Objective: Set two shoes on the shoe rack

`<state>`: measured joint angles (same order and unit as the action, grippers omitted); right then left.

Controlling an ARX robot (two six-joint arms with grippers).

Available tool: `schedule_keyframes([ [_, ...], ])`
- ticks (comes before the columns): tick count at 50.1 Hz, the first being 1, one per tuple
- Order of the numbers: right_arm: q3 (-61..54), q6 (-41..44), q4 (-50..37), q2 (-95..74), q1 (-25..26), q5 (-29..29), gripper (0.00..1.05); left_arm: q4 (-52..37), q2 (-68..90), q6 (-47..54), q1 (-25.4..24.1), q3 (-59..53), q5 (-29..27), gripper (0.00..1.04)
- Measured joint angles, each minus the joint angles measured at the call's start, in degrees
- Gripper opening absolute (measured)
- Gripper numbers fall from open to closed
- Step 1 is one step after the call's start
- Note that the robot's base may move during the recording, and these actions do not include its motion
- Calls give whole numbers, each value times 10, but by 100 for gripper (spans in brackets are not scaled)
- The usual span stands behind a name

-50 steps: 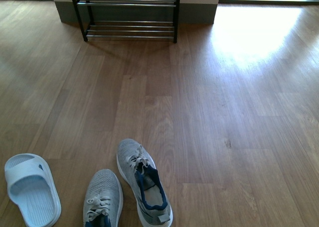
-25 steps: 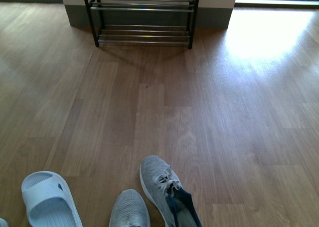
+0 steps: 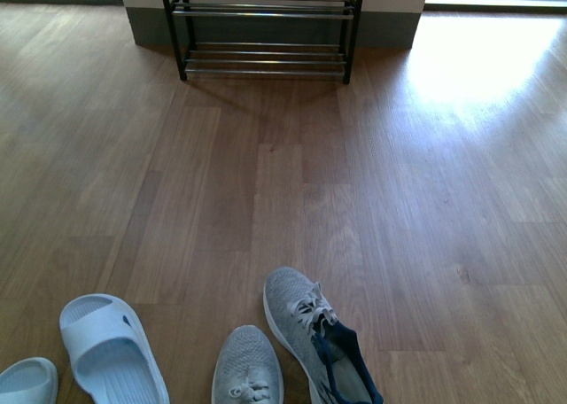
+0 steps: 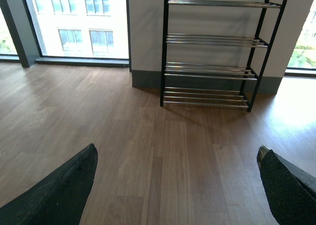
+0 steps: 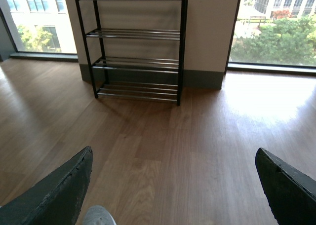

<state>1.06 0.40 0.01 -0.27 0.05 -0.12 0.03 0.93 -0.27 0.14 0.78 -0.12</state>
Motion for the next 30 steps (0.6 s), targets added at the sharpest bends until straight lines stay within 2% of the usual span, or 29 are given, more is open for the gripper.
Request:
schedule_keyframes([
  [30,0,0,0,0,0,1,95,0,0,0,0,0,1,95],
])
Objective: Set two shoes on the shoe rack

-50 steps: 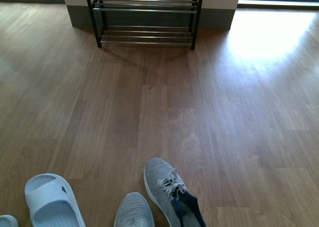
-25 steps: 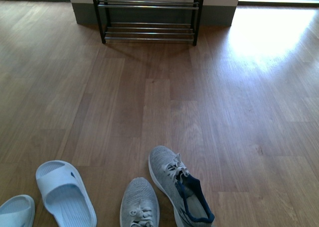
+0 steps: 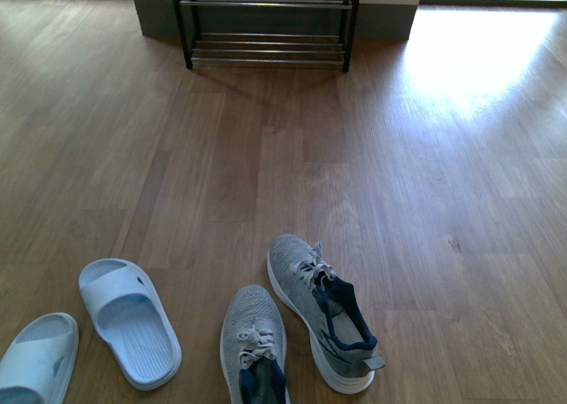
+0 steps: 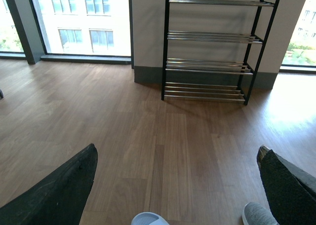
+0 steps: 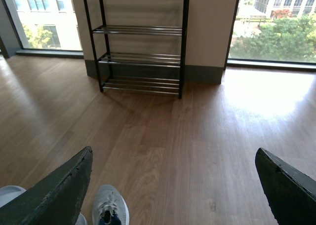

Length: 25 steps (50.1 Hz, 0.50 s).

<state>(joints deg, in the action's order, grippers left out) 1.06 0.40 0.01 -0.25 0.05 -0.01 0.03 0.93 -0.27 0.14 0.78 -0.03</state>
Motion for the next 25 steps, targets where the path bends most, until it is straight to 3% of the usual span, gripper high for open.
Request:
schedule_keyframes([
  [8,0,0,0,0,0,0,95,0,0,0,0,0,0,95],
  [11,23,-62,39,-62,23,-74,95,0,0,0,0,0,0,95],
  [14,39,-100,-21,-179,40,-108,95,0,0,0,0,0,0,95],
  [16,60,-112,-108,-298,52,-114,95,0,0,0,0,0,0,95],
  [20,121,-108,-243,-510,53,-96,95,0,0,0,0,0,0,95],
  [25,184,-84,-343,-707,46,-62,95,0,0,0,0,0,0,95],
])
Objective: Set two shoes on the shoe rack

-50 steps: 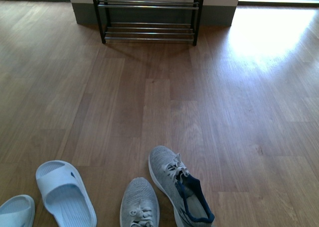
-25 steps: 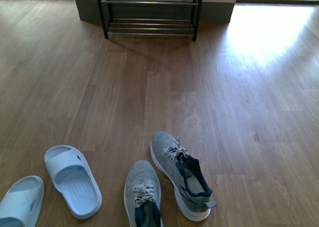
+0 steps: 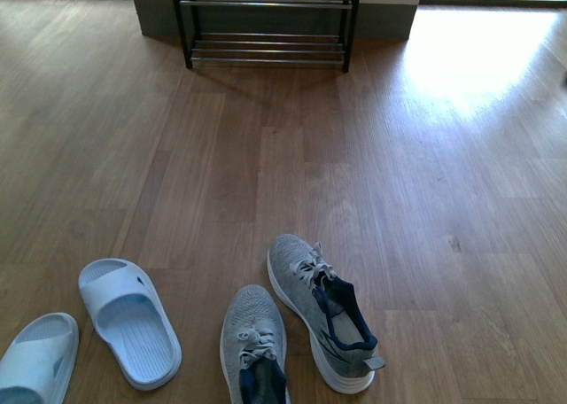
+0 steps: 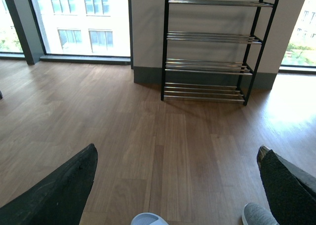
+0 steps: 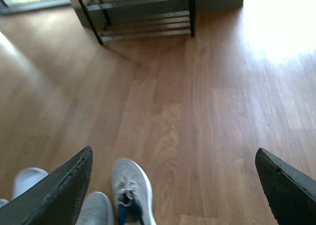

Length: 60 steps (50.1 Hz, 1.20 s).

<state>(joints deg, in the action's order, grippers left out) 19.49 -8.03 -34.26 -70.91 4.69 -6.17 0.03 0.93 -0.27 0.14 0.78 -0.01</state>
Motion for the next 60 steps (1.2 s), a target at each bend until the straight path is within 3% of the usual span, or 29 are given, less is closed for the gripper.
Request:
schedule_keyframes([
  [7,88,54,-44,-270,-20,48,95,0,0,0,0,0,0,95],
  [24,228,139,52,-603,-76,20,95,0,0,0,0,0,0,95],
  [31,298,123,95,-678,-101,-29,95,0,0,0,0,0,0,95],
  [60,467,55,63,-836,-113,-55,95,0,0,0,0,0,0,95],
])
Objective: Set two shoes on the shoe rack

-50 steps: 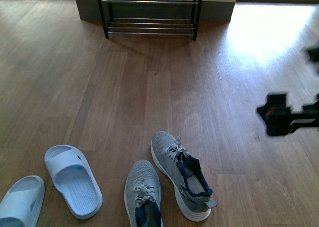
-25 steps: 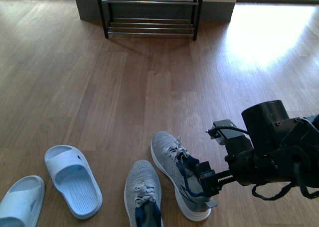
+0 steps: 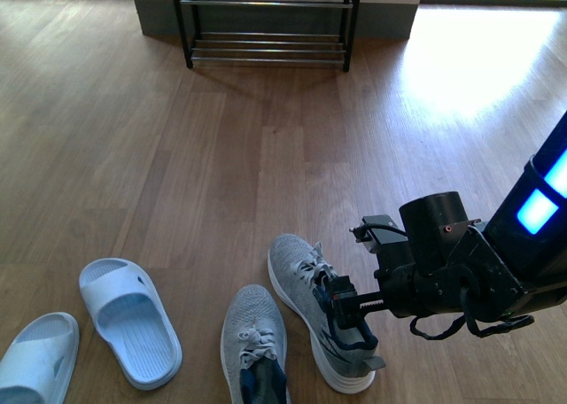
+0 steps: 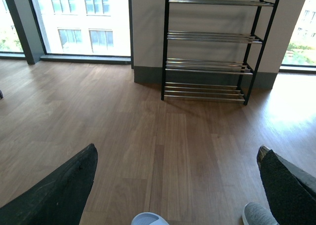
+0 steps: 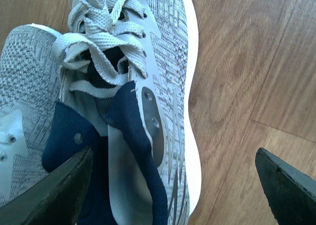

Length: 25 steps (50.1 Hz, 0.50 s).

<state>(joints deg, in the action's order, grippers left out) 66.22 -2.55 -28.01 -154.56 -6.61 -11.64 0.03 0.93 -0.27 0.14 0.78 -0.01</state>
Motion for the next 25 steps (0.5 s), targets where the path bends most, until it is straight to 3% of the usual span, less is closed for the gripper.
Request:
schedule_keyframes([
  [8,10,-19,-60,-34,-2,34,92,0,0,0,0,0,0,95],
  [25,3,-6,-99,-68,4,75,47,0,0,0,0,0,0,95],
])
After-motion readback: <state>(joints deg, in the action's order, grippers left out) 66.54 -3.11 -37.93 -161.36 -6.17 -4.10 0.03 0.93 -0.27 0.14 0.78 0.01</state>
